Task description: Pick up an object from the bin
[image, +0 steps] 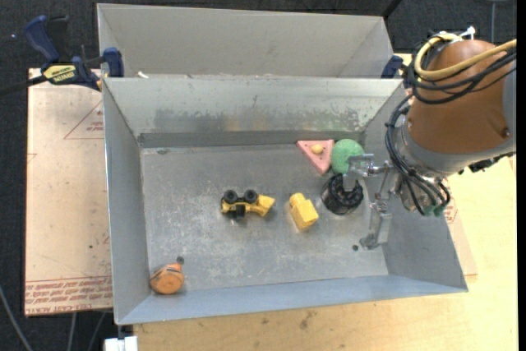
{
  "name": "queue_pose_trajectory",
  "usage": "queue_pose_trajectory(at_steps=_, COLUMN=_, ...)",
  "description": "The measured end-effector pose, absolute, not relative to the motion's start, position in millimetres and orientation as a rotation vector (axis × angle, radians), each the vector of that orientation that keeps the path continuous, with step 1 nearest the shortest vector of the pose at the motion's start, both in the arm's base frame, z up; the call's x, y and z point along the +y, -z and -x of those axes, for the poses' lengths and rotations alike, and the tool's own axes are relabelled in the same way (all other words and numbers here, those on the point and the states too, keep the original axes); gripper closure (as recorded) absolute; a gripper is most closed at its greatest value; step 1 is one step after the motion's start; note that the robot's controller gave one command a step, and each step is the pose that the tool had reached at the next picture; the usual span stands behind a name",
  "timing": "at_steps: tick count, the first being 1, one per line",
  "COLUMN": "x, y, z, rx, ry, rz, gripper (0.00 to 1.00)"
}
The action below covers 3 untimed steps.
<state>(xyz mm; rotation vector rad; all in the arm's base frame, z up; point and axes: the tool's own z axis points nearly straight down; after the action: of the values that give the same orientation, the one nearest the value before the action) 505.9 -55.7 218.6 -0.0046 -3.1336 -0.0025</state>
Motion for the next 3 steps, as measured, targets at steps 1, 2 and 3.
queue_pose_trajectory(at_steps=1, x=-55.5, y=-223.0, z=-507.5, rx=-3.142, ry=0.001, rz=0.001, gripper=0.0)
queue_pose_trajectory(at_steps=2, x=-43.2, y=-176.3, z=-535.3, rx=-3.152, ry=-0.001, rz=0.001, gripper=0.0)
queue_pose_trajectory(at_steps=3, x=-38.7, y=-137.7, z=-556.4, rx=-3.143, ry=0.002, rz=0.013, gripper=0.0)
